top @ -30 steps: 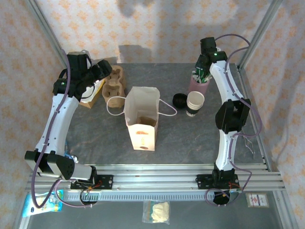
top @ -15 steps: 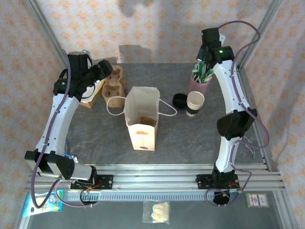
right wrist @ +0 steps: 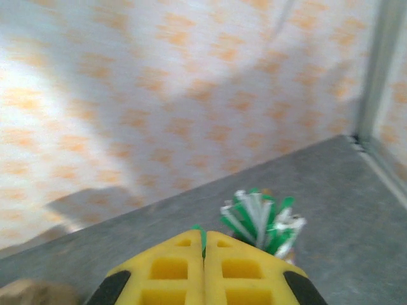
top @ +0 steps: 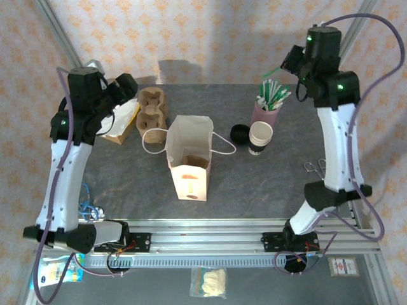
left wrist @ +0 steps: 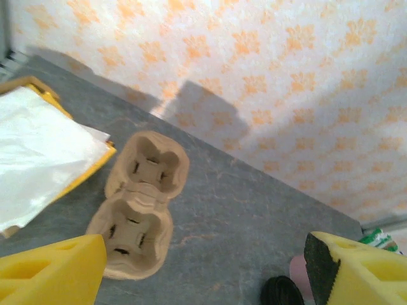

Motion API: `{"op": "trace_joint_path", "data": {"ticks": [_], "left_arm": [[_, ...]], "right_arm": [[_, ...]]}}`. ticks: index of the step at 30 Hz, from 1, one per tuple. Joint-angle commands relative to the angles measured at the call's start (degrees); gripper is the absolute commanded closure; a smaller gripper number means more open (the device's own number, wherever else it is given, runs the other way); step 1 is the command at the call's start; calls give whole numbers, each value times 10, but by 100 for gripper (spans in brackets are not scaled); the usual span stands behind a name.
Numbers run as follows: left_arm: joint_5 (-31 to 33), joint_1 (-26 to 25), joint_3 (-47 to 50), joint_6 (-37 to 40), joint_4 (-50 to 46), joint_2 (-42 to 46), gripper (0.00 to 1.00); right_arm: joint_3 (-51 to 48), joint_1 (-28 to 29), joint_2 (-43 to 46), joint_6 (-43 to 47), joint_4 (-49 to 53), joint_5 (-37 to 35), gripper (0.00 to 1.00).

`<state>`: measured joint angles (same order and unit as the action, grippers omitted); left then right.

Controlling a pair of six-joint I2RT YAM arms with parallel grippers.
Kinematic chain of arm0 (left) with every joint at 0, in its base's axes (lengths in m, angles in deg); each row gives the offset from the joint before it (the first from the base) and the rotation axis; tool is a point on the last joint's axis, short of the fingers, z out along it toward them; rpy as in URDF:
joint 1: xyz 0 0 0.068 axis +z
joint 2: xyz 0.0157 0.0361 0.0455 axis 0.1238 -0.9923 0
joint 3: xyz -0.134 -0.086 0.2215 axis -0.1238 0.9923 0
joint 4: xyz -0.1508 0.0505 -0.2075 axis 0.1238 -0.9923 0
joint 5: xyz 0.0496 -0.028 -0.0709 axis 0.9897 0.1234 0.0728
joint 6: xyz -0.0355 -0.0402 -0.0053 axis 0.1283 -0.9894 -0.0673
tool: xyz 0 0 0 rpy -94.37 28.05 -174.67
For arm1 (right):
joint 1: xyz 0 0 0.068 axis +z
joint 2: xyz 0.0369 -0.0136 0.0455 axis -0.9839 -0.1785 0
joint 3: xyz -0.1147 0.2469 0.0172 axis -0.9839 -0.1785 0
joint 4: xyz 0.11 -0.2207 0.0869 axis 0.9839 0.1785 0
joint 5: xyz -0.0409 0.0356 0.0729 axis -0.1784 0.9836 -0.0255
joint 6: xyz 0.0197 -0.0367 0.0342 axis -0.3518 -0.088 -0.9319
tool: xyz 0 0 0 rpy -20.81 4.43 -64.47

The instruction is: Pack the takeout coffee

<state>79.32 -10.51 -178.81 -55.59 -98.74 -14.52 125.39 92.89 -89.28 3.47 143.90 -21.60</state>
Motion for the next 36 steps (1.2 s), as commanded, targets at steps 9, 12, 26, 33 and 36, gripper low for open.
{"op": "trace_joint_path", "data": {"ticks": [9,12,26,33,36], "left_arm": [[128,-4,104,-55,-63,130,16],[122,-4,119,-60,-60,134,16],[121,-4,159,-42,-34,121,16],[120,-5,165,-27,-18,111,16],[119,-4,172,-22,-11,110,15]], "right_arm": [[-198,103,183,-18,-72,341,100],[-278,138,215,-29,-110,320,100],[-305,280,100,16,-168,156,100],[-271,317,8,43,-145,82,100],[-263,318,-17,37,-149,74,86]]}}
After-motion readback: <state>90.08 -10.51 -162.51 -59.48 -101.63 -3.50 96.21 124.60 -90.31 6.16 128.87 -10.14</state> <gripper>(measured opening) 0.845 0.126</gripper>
